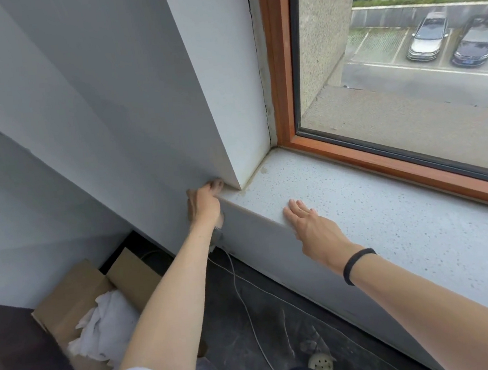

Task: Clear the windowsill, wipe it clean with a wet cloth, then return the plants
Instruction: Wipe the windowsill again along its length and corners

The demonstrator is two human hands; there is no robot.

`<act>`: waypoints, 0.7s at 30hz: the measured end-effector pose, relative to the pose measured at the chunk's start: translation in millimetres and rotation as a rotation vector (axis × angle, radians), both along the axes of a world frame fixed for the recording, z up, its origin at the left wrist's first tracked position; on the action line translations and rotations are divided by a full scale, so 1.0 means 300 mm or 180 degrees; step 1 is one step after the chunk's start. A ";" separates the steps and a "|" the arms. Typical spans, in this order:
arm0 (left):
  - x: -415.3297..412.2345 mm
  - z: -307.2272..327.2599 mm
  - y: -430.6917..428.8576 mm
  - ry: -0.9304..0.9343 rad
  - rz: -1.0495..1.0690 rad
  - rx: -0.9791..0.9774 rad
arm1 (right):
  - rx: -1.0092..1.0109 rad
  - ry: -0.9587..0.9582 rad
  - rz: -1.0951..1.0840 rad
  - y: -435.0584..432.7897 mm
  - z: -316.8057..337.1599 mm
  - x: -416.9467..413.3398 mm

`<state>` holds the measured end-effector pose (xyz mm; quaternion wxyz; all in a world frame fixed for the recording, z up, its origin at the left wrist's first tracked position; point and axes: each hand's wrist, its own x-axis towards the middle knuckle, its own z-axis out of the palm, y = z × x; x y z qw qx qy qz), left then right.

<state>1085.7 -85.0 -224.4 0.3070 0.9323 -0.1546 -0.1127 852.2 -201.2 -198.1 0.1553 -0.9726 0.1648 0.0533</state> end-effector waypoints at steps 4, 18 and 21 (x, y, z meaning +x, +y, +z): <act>-0.035 0.029 -0.033 0.0739 0.0910 -0.0768 | 0.0019 -0.0016 0.0014 0.000 -0.006 -0.009; -0.126 0.014 -0.021 -0.0477 0.0661 -0.0171 | 0.0120 -0.0116 0.0013 0.013 -0.022 0.015; -0.077 0.038 -0.056 -0.0399 0.0927 -0.0425 | 0.0110 -0.0148 0.0012 0.001 -0.022 0.026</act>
